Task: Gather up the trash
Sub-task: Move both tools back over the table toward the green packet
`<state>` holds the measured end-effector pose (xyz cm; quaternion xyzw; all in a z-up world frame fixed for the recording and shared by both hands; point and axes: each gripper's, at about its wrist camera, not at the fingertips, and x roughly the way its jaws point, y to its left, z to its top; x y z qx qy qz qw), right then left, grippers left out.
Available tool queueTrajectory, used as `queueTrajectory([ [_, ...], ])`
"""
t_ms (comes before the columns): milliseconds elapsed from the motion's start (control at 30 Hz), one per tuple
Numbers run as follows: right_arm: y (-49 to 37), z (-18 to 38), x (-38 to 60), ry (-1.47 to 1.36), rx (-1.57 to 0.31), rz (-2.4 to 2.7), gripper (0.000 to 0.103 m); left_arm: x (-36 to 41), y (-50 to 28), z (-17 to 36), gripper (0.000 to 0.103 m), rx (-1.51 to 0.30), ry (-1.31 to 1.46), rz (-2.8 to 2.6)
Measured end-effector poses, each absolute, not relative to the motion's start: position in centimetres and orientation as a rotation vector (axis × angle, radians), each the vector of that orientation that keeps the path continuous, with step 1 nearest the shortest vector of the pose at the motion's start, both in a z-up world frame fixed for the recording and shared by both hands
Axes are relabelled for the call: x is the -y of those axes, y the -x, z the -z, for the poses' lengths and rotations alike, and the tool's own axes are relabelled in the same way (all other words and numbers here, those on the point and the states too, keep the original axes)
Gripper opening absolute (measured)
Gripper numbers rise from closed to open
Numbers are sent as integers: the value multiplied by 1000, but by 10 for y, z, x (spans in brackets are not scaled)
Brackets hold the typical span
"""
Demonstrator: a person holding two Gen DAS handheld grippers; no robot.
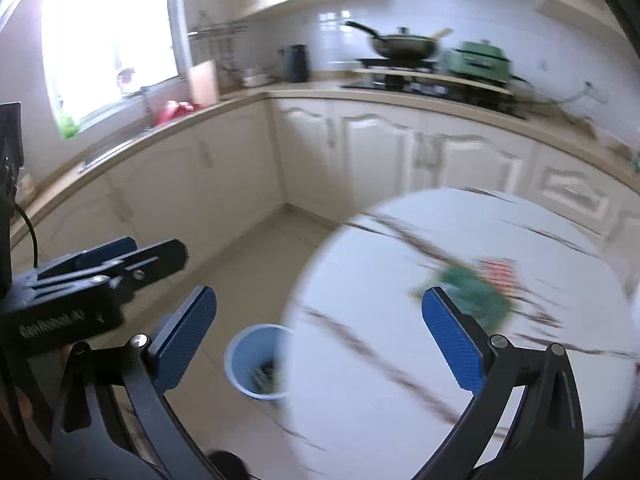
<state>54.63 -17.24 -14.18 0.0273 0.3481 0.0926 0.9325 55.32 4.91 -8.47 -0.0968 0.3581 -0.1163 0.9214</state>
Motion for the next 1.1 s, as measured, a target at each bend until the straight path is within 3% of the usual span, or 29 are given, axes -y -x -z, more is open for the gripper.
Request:
queueTrajectory([
  [167,-539,154,288,-115,-744,-22,103,44,-573,101,78,-805,108,270],
  [367,-578,180,358,-105,-854,86,103,89,-612,122,78,-909,80,243],
  [767,-665,260,340,79,-1009,54,103,89,-697,153,78,-1010,75,181],
  [1100,-650,273,293,91,-1036,-144,102,84,-717,174,78,-1021,79,161],
])
